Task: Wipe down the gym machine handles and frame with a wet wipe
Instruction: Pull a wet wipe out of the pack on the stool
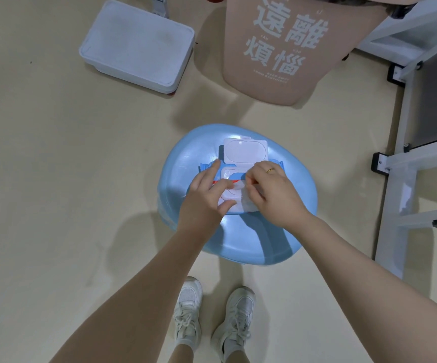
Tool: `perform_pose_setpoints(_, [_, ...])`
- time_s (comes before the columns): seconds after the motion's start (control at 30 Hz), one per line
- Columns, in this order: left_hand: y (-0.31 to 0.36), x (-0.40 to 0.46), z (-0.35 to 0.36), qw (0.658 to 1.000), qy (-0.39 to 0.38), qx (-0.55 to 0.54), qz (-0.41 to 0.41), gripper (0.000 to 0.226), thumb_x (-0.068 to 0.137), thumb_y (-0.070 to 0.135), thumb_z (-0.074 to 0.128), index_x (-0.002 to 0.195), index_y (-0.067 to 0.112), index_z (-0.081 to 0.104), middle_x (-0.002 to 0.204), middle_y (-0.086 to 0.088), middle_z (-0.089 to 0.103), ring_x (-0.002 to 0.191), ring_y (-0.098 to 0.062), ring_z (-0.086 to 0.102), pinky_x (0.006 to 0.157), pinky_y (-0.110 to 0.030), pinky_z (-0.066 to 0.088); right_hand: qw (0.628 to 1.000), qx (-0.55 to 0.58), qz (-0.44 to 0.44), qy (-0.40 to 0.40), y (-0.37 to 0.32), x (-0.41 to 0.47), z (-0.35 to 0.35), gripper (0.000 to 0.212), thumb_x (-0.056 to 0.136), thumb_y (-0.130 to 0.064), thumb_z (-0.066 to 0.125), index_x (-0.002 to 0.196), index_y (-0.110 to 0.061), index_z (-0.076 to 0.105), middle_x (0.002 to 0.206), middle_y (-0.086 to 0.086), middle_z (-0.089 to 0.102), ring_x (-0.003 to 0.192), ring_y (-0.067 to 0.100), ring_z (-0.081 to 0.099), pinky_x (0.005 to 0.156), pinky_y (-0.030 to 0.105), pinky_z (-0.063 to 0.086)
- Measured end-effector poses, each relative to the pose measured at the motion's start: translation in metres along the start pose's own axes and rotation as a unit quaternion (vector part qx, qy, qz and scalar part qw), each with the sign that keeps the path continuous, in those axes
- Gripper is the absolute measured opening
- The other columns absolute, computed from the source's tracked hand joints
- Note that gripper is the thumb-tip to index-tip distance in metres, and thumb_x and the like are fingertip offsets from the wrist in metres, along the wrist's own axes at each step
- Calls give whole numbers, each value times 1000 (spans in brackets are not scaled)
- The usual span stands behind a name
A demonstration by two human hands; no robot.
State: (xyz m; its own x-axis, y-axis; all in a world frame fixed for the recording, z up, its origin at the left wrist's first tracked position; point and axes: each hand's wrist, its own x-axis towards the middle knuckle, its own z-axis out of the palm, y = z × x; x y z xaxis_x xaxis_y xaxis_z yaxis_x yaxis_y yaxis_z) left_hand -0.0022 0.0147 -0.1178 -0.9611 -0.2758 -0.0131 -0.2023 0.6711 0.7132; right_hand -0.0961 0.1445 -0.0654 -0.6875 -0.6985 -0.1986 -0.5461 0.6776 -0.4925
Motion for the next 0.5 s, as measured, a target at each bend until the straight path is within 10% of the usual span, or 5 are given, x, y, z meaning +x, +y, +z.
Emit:
perform_pose_setpoints(0.2, [7, 1, -1, 998, -4, -32, -46, 28, 72, 15, 60, 97, 10, 70, 138, -20, 44, 106, -40, 53, 93, -23, 29, 996, 58, 73, -2, -15, 0, 2, 36, 83, -41, 44, 109, -23, 62, 103, -3, 55, 106, 20, 49, 95, 46, 39])
perform_pose_setpoints(0.5, [10, 1, -2, 995, 1, -58, -75, 33, 70, 11, 53, 96, 16, 71, 142, -13, 40, 118, -35, 44, 95, -20, 25, 987, -42, 155, 0, -35, 9, 5, 17, 89, -19, 51, 90, -16, 68, 81, -1, 45, 101, 21, 50, 99, 50, 35])
